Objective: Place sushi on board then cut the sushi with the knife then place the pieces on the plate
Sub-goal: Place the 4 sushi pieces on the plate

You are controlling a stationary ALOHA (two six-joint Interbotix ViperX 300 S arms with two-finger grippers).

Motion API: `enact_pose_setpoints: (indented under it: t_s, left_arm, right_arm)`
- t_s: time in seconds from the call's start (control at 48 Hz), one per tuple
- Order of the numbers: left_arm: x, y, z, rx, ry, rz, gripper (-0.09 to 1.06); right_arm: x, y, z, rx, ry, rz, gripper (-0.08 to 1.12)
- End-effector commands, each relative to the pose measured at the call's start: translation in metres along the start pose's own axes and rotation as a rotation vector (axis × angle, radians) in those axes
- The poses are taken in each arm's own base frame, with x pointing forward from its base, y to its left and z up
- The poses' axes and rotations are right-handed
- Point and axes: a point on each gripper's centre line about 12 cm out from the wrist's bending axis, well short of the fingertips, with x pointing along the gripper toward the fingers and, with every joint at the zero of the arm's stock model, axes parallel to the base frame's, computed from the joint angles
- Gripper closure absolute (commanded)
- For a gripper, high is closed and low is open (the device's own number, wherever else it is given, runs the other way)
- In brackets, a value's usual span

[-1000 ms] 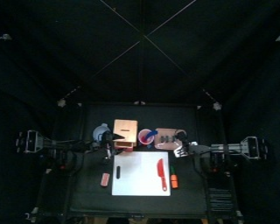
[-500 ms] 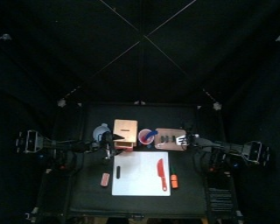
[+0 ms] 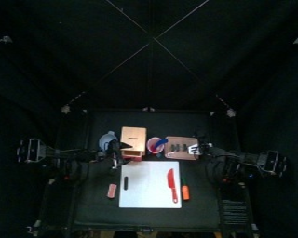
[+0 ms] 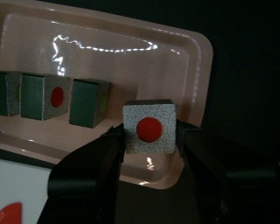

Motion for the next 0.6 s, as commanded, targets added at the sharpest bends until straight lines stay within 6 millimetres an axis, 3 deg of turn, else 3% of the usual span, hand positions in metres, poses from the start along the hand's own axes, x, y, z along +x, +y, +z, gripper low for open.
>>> enact_pose_setpoints:
  t_s: [0.021, 0.375, 0.604]
  left_arm:
    - [0.001, 0.0, 0.007, 0.001, -0.025, 0.0, -0.05]
    - [0.001, 0.0, 0.008, -0.001, -0.028, 0.001, -0.05]
    - [0.002, 0.0, 0.008, -0.001, -0.029, 0.001, -0.05]
  right_arm:
    - [-0.002, 0.002, 0.004, 0.004, -0.014, 0.013, 0.21]
    - [-0.011, 0.006, 0.008, 0.006, -0.036, 0.042, 0.2]
    - [-0.059, 0.023, 0.016, -0.053, -0.155, 0.215, 0.2]
